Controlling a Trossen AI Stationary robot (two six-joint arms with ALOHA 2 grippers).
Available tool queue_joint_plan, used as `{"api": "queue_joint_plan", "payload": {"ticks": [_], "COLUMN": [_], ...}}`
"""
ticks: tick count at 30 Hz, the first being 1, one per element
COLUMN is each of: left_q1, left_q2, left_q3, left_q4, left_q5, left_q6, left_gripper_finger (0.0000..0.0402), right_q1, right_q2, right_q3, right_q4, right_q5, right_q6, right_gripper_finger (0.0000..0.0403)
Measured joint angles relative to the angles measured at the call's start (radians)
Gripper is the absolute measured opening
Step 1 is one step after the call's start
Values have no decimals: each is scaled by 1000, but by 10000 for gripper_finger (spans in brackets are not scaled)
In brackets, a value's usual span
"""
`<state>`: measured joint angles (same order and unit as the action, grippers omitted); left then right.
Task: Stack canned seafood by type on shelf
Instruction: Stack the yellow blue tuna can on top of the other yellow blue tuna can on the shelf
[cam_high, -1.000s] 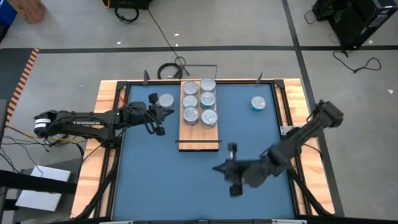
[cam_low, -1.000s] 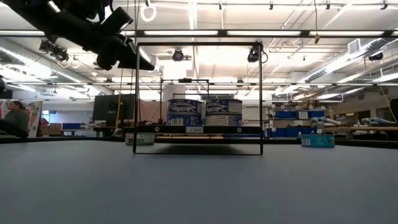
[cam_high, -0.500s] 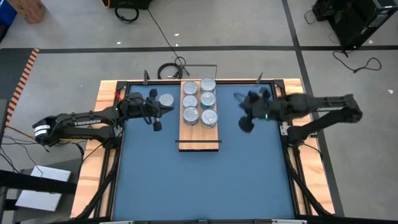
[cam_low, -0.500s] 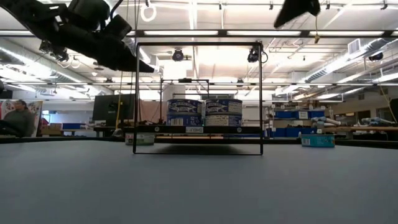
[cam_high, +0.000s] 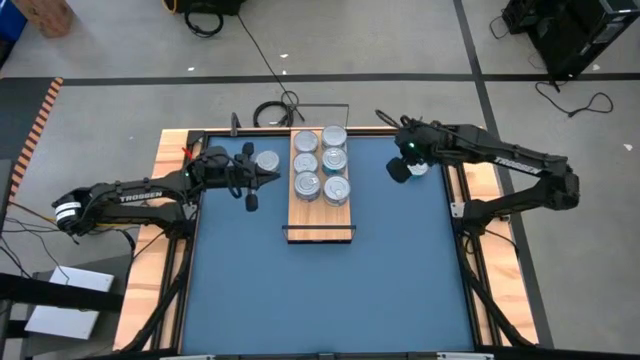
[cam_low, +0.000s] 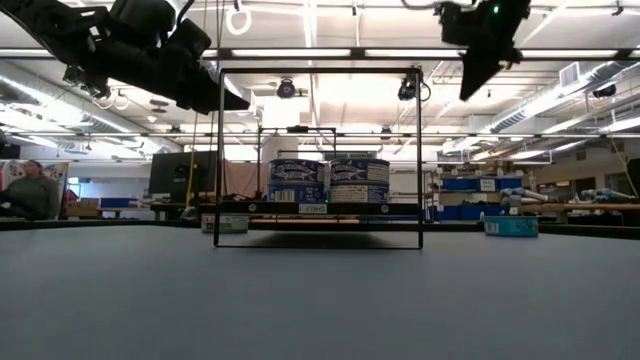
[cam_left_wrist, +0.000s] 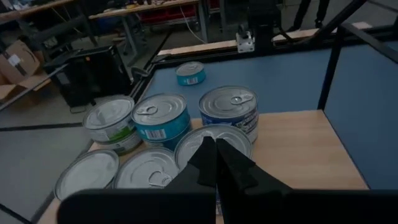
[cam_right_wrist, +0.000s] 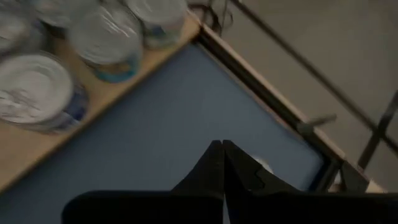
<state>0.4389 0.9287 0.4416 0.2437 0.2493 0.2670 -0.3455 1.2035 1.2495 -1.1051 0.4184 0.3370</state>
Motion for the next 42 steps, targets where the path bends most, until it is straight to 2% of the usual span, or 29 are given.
{"api": "queue_joint_plan", "payload": {"ticks": [12,21,26,33,38,42], "left_q1": [0,-1,-1,-1,-1,-1], "left_q2": [0,0,0,1,0,0], "left_q3": [0,0,0,0,0,0], "left_q4": [37,85,78,72,72,72], "left_q5": [0,0,0,0,0,0], "left_q6": [-37,-14,-13,-13,-14,-13], "left_gripper_finger": [1,2,2,2,2,2], "right_q1": [-201,-278,-313,-338,-383,-424], "right_q2": [20,20,20,21,36,65], "right_q3": [-157,-341,-428,-517,-576,-597], "right_q4": [51,114,205,385,506,599], "right_q5": [-120,-157,-219,-199,-122,-112], "right_q6": [-2,78,108,91,55,17], "right_gripper_finger": [2,1,1,1,1,2]}}
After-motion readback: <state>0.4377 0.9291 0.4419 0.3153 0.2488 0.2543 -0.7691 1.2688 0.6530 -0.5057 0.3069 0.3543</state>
